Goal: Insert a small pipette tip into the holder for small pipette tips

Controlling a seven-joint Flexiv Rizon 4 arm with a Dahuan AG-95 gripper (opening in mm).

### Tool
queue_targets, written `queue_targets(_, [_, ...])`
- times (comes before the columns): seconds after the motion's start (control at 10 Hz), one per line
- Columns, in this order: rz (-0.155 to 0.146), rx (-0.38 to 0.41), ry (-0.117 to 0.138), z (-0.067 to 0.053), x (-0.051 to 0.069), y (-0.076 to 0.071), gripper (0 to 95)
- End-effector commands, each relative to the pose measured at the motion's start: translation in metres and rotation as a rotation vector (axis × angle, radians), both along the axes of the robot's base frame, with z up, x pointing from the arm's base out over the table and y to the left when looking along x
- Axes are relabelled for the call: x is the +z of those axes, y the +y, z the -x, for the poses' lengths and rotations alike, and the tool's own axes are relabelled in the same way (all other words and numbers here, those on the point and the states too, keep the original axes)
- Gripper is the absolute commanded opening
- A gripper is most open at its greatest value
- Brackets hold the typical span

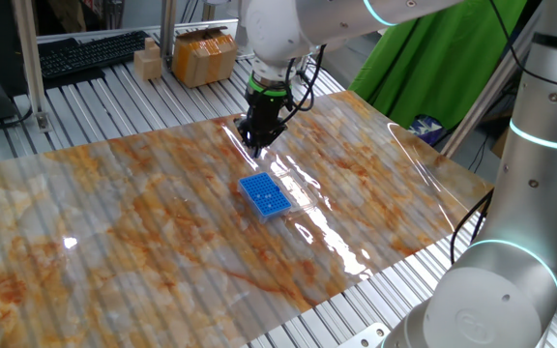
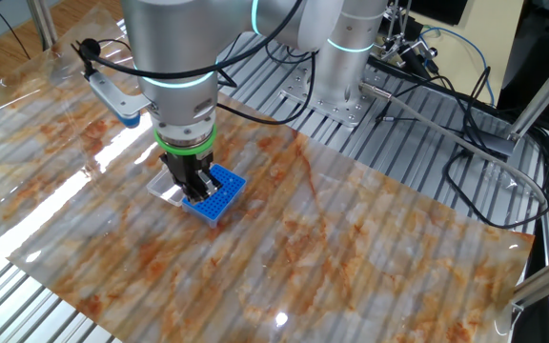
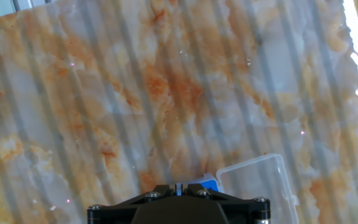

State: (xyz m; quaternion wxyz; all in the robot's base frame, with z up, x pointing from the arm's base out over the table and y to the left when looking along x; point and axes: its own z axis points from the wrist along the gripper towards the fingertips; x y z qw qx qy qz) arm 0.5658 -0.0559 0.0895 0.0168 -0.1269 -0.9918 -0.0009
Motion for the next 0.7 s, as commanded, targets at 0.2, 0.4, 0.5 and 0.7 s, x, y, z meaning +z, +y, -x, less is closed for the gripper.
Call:
queue_targets(0.2, [0.002, 0.003, -0.028, -0.003, -0.003, -0.003, 0.0])
queue_targets(0.4, [0.000, 0.006, -0.031, -0.007, -0.006, -0.007, 0.0])
queue_targets(0.5, [-0.001, 0.008, -0.034, -0.010, -0.009, -0.009, 0.0])
queue_targets(0.7, [-0.006, 0.005, -0.038, -0.012, -0.016, -0.010, 0.0])
